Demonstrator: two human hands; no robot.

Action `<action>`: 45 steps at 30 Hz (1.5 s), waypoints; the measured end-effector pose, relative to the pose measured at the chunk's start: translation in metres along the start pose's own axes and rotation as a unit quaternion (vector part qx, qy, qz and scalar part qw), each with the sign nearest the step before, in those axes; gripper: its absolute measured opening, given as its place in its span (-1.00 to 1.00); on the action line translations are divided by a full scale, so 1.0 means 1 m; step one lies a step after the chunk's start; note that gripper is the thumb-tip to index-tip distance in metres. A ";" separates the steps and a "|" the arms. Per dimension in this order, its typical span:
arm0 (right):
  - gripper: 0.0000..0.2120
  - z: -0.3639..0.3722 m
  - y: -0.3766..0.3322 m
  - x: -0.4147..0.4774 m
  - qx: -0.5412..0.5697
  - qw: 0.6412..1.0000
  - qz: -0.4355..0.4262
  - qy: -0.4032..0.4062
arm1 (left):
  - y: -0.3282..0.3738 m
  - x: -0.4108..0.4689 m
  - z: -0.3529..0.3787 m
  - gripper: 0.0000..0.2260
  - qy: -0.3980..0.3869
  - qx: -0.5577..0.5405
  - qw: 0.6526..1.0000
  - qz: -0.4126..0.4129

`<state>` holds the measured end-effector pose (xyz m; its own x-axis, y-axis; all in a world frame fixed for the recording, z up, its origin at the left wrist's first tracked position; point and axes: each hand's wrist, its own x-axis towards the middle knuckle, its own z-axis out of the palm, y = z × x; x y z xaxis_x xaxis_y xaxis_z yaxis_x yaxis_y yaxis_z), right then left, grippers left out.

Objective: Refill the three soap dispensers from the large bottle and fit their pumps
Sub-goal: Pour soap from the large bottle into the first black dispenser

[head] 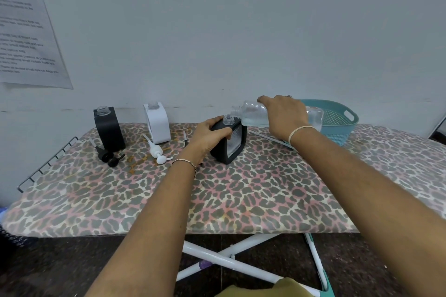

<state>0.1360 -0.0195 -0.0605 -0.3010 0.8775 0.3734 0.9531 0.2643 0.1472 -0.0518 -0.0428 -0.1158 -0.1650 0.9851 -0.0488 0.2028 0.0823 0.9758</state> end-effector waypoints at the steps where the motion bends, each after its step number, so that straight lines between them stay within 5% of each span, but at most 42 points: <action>1: -0.43 0.000 0.000 0.000 -0.001 1.000 0.000 -0.001 | 0.000 0.000 0.000 -0.47 0.000 -0.001 1.000 0.001; 45: -0.44 -0.002 -0.001 -0.001 -0.016 1.000 -0.011 0.014 | 0.000 0.000 0.000 -0.47 0.003 0.004 1.000 0.002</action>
<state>0.1354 -0.0217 -0.0594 -0.3237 0.8601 0.3942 0.9447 0.2707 0.1851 -0.0522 -0.0430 -0.1160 -0.1699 0.9845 -0.0431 0.2120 0.0793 0.9740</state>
